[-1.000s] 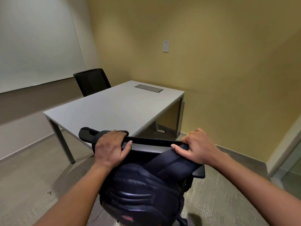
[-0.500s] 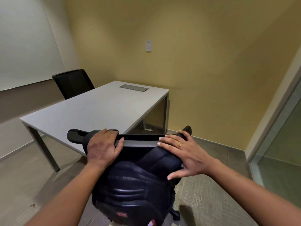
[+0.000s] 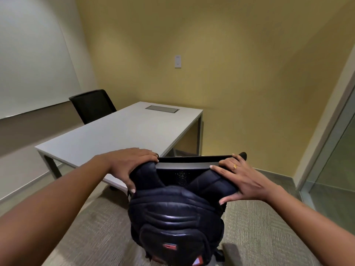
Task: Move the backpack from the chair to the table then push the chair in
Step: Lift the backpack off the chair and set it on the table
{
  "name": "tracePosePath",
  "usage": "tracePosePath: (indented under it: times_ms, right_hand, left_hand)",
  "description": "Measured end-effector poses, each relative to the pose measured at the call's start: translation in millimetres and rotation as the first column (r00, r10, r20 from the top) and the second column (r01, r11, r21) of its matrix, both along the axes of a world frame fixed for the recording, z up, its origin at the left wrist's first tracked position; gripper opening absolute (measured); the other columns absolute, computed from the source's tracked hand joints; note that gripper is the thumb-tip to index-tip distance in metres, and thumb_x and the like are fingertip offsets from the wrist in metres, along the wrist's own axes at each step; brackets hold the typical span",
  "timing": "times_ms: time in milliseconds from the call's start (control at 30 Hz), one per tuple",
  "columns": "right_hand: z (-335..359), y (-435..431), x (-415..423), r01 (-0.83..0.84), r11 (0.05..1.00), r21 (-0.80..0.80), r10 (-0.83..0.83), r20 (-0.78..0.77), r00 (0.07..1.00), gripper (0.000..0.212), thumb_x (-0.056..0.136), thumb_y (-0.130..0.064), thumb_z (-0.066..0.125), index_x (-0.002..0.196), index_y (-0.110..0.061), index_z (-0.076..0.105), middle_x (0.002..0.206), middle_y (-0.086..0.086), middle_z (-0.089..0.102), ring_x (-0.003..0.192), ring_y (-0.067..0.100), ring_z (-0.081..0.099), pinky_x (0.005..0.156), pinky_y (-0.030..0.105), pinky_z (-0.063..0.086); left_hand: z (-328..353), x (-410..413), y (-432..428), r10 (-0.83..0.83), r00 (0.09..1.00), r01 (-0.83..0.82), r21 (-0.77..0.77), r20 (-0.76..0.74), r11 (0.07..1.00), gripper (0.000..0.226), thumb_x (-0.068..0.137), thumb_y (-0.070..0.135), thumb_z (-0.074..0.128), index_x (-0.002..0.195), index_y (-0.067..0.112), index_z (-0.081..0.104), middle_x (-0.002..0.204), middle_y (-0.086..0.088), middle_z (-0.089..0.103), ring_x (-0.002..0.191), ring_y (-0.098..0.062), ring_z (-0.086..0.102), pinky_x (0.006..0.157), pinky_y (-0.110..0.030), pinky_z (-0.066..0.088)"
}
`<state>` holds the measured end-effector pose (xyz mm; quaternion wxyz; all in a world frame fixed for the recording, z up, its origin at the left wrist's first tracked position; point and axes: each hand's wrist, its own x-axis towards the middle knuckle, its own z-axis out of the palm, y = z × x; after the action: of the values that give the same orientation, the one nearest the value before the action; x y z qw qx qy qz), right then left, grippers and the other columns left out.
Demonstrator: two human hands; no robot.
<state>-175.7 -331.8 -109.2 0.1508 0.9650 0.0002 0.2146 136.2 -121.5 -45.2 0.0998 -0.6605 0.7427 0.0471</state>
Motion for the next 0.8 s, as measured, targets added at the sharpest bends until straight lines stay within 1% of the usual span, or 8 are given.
tracePosePath:
  times_ms: [133,267,367,467,533,600,667,800]
  right_hand:
    - [1.1,7.1,-3.1,0.017,0.999,-0.027,-0.017,0.011,1.0,0.091,0.071,-0.08,0.042,0.129,-0.011,0.045,0.105,0.011,0.058,0.098,0.023,0.05,0.095,0.038,0.029]
    - [3.6,15.0,-5.5,0.031,0.999,-0.028,-0.03,0.029,0.999,0.089,0.071,-0.079,0.043,0.129,-0.012,0.044,0.103,0.011,0.059,0.094,0.022,0.05,0.09,0.034,0.031]
    - [6.6,24.1,-5.8,0.039,0.998,-0.047,-0.038,0.034,0.999,0.086,0.073,-0.079,0.043,0.127,-0.013,0.045,0.102,0.011,0.06,0.091,0.024,0.053,0.086,0.033,0.034]
    - [11.0,35.4,-3.1,0.045,0.997,-0.07,-0.043,0.025,0.999,0.084,0.073,-0.079,0.04,0.125,-0.013,0.048,0.101,0.009,0.06,0.091,0.022,0.051,0.084,0.032,0.033]
    - [14.6,43.0,1.1,0.05,0.996,-0.077,-0.048,0.019,0.999,0.083,0.074,-0.08,0.037,0.124,-0.015,0.048,0.1,0.008,0.06,0.09,0.022,0.052,0.082,0.033,0.036]
    - [19.6,50.3,6.0,0.049,0.997,-0.06,-0.049,0.012,0.999,0.081,0.074,-0.08,0.036,0.123,-0.017,0.048,0.1,0.007,0.06,0.09,0.023,0.055,0.079,0.036,0.043]
    - [25.3,56.8,10.4,0.045,0.998,-0.032,-0.045,0.003,0.999,0.08,0.074,-0.08,0.036,0.122,-0.017,0.047,0.098,0.007,0.059,0.088,0.025,0.056,0.076,0.037,0.048]
    - [36.8,66.9,17.4,0.052,0.999,0.012,-0.052,-0.015,0.999,0.08,0.074,-0.081,0.035,0.123,-0.019,0.048,0.098,0.006,0.059,0.086,0.024,0.058,0.072,0.037,0.048]
  left_hand:
    - [7.5,14.5,-10.7,-0.129,0.987,0.131,-0.019,0.096,0.991,0.094,0.059,0.037,0.083,0.137,0.021,0.033,0.141,-0.002,0.041,0.127,-0.019,0.037,0.11,-0.037,0.029]
    - [10.0,19.8,-11.7,-0.153,0.98,0.159,-0.039,0.124,0.987,0.092,0.058,0.048,0.082,0.133,0.022,0.035,0.133,0.0,0.046,0.117,-0.017,0.042,0.103,-0.037,0.037]
    - [12.1,23.1,-5.8,-0.141,0.979,0.15,-0.053,0.148,0.987,0.094,0.058,0.057,0.079,0.133,0.019,0.036,0.134,-0.002,0.045,0.12,-0.019,0.04,0.103,-0.035,0.037]
    - [14.1,26.6,0.6,-0.133,0.963,0.156,-0.079,0.236,0.985,0.094,0.057,0.063,0.075,0.132,0.019,0.038,0.132,-0.002,0.046,0.118,-0.019,0.041,0.099,-0.032,0.036]
    - [16.0,31.4,6.7,-0.131,0.94,0.176,-0.118,0.315,0.977,0.096,0.056,0.069,0.072,0.131,0.02,0.04,0.129,-0.001,0.05,0.114,-0.02,0.044,0.1,-0.03,0.033]
    - [18.6,36.7,14.6,-0.131,0.925,0.193,-0.145,0.356,0.97,0.099,0.055,0.074,0.068,0.132,0.018,0.042,0.128,-0.002,0.052,0.116,-0.021,0.046,0.111,-0.034,0.02]
    - [23.9,39.1,22.8,-0.113,0.919,0.187,-0.163,0.379,0.969,0.101,0.054,0.075,0.067,0.132,0.017,0.042,0.128,-0.003,0.054,0.12,-0.022,0.046,0.115,-0.039,0.01]
    - [32.4,43.3,32.9,-0.04,0.89,0.129,-0.167,0.453,0.978,0.103,0.052,0.082,0.06,0.133,0.023,0.04,0.133,0.001,0.051,0.123,-0.023,0.041,0.113,-0.044,0.011]
